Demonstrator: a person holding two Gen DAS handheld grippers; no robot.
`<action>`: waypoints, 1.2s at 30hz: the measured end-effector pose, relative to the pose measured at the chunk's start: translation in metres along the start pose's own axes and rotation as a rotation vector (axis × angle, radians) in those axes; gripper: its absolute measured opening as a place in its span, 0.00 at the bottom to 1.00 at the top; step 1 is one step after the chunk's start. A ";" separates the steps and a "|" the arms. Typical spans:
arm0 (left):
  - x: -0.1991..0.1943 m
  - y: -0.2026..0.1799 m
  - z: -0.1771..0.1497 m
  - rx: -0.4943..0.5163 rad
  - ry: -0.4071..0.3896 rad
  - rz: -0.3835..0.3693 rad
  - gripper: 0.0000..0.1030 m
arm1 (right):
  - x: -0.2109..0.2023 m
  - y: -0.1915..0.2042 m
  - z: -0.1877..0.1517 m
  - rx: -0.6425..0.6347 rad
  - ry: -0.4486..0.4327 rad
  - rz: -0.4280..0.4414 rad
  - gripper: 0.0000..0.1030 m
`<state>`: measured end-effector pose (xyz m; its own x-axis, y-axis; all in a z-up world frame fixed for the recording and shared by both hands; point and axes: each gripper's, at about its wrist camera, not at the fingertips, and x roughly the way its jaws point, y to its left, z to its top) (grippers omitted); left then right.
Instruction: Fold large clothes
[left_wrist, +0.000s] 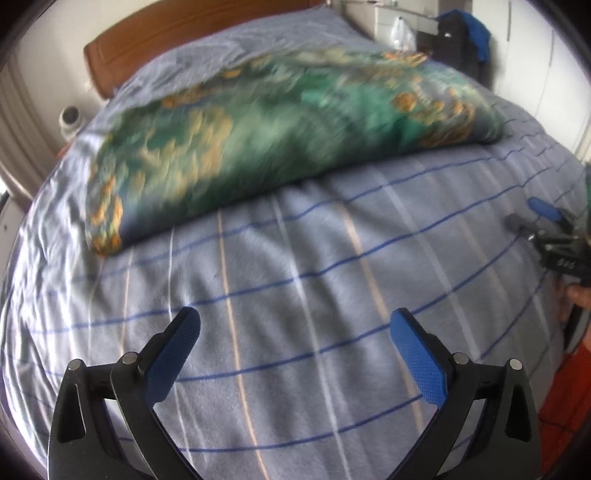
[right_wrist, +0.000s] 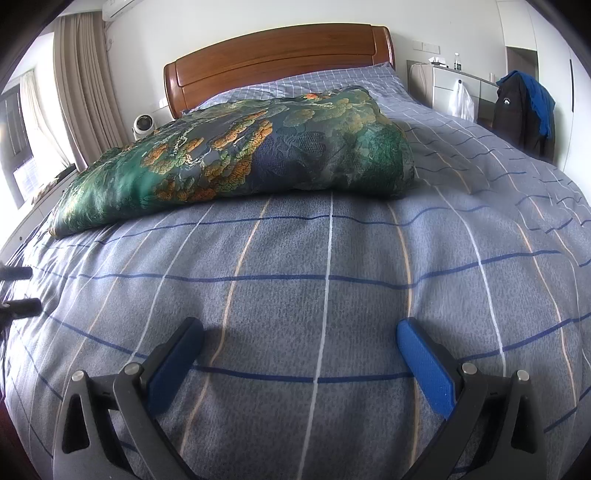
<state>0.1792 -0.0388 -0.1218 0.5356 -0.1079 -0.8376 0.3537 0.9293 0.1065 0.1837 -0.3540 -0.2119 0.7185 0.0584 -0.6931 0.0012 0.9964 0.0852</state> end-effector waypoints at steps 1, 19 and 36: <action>-0.003 -0.001 0.004 -0.003 -0.006 -0.008 1.00 | 0.000 0.000 0.000 0.000 0.000 0.000 1.00; -0.007 0.025 0.055 -0.228 -0.045 -0.113 1.00 | 0.000 0.000 0.000 0.000 0.000 0.000 1.00; 0.082 0.024 0.145 -0.064 -0.040 0.045 0.99 | 0.000 -0.001 0.000 0.003 -0.001 0.006 1.00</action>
<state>0.3429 -0.0768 -0.1103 0.5801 -0.0785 -0.8108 0.2797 0.9540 0.1077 0.1834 -0.3549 -0.2121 0.7193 0.0644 -0.6917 -0.0014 0.9958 0.0913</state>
